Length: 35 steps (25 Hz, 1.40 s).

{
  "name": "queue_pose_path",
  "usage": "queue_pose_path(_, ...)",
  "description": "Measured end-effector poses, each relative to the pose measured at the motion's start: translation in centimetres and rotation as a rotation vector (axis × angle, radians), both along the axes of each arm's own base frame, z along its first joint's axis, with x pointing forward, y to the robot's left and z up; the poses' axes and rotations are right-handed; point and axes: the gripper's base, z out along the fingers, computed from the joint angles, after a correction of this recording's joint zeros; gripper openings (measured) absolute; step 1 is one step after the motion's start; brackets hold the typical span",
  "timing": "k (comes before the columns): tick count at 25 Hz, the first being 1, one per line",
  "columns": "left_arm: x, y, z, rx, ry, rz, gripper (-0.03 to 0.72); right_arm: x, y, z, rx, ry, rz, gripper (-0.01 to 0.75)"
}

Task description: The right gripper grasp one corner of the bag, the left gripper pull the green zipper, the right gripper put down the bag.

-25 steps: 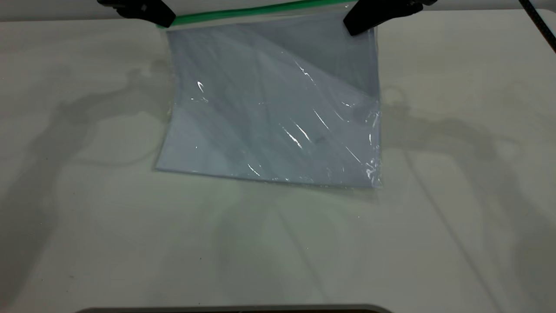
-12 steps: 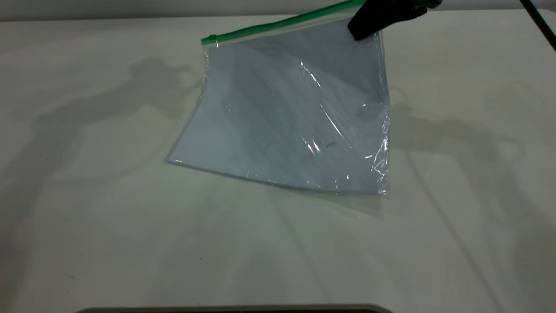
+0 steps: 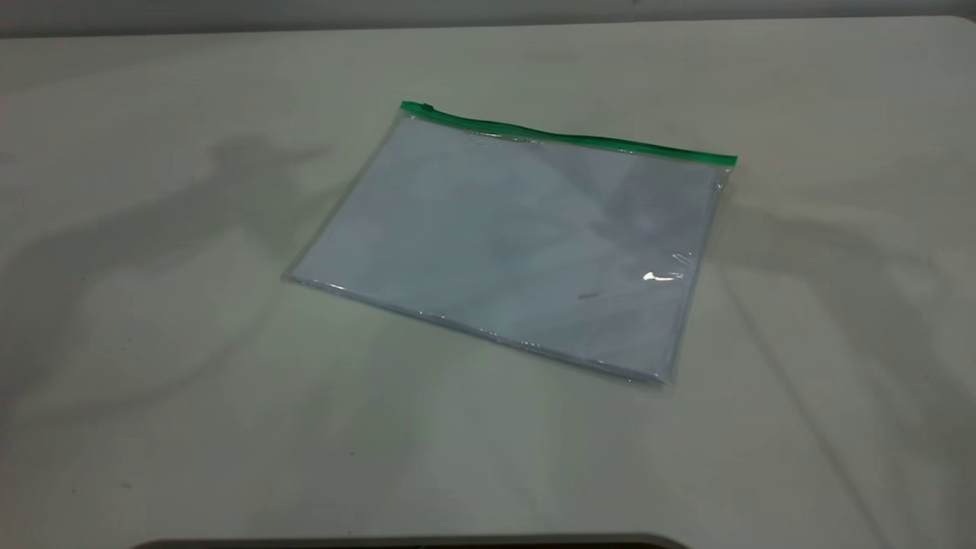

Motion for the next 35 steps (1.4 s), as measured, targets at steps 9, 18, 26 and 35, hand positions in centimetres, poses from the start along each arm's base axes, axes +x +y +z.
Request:
queue_pose_path(9, -9.9, 2.5, 7.9, 0.180, 0.086, 0.212, 0.542, -11.3, -2.1, 14.6, -0.018, 0.029, 0.045, 0.420)
queue_pose_path(18, -15.5, 4.8, 9.7, 0.255, 0.192, 0.495, 0.488, -21.5, -6.1, 20.3, -0.122, -0.059, -0.211, 0.394)
queue_pose_path(26, -18.7, 5.1, 4.4, 0.275, 0.379, 0.534, 0.472, -26.7, -9.3, 12.8, -0.294, 0.097, -0.462, 0.393)
queue_pose_path(35, -23.3, 5.8, -6.9, 0.427, 0.725, 0.537, 0.472, -29.0, -10.0, 3.5, -0.350, 0.253, -0.518, 0.392)
